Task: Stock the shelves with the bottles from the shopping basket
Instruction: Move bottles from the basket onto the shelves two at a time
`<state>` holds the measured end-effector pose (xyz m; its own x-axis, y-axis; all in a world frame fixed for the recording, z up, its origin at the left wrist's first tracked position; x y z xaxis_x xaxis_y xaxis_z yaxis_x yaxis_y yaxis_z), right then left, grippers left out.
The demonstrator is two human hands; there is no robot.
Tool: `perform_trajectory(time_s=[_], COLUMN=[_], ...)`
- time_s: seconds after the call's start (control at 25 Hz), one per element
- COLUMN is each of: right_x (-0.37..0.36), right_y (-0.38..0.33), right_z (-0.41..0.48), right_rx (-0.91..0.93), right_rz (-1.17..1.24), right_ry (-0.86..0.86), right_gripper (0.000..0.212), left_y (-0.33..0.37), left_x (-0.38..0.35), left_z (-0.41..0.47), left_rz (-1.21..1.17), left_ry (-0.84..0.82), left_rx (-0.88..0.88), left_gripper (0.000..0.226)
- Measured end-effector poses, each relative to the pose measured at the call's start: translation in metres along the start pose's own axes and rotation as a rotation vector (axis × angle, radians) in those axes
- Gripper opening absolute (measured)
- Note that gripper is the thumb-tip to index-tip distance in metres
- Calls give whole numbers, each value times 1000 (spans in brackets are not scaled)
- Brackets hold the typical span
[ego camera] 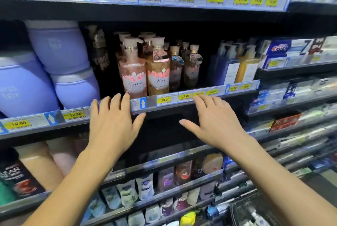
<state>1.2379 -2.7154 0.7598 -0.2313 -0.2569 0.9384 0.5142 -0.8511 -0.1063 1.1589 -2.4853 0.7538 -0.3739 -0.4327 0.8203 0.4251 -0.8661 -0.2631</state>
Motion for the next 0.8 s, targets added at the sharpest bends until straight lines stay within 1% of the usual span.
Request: perform_trajectory(time_s=[0.08, 0.16, 0.24, 0.36, 0.56, 0.68, 0.8], right_x=[-1, -2, -1, 1, 0, -14, -31], right_y=[22, 51, 92, 164, 274, 337, 382], right_z=[-17, -36, -61, -101, -148, -163, -163], right_rx=[1, -3, -14, -34, -107, -148, -174], right_rz=[-9, -4, -1, 8, 10, -1, 23], right_ry=[-15, -30, -55, -98, -148, -190, -206], right_gripper=[98, 98, 99, 98, 91, 86, 81], left_y=[22, 57, 110, 204, 341, 403, 452], left_x=[15, 31, 41, 58, 69, 67, 52], left_z=[-14, -28, -43, -66, -90, -93, -87], left_rz=[18, 32, 47, 18, -9, -41, -79], left_ry=[-16, -59, -120, -146, -230, -240, -254], left_rx=[8, -8, -53, -101, -218, -270, -313], left_gripper=[80, 80, 80, 83, 85, 82, 82])
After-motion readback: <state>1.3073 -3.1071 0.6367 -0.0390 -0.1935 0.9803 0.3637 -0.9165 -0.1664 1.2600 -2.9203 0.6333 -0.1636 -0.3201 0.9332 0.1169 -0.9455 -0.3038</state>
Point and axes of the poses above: each hand's wrist, its own z-axis towards the middle knuckle, its own x-axis out of the back of the hand, y = z × x, the point moved 7 cm from there along z, towards the middle knuckle, and after that the axes turned 12 degrees about z, right-handed, at the moved point
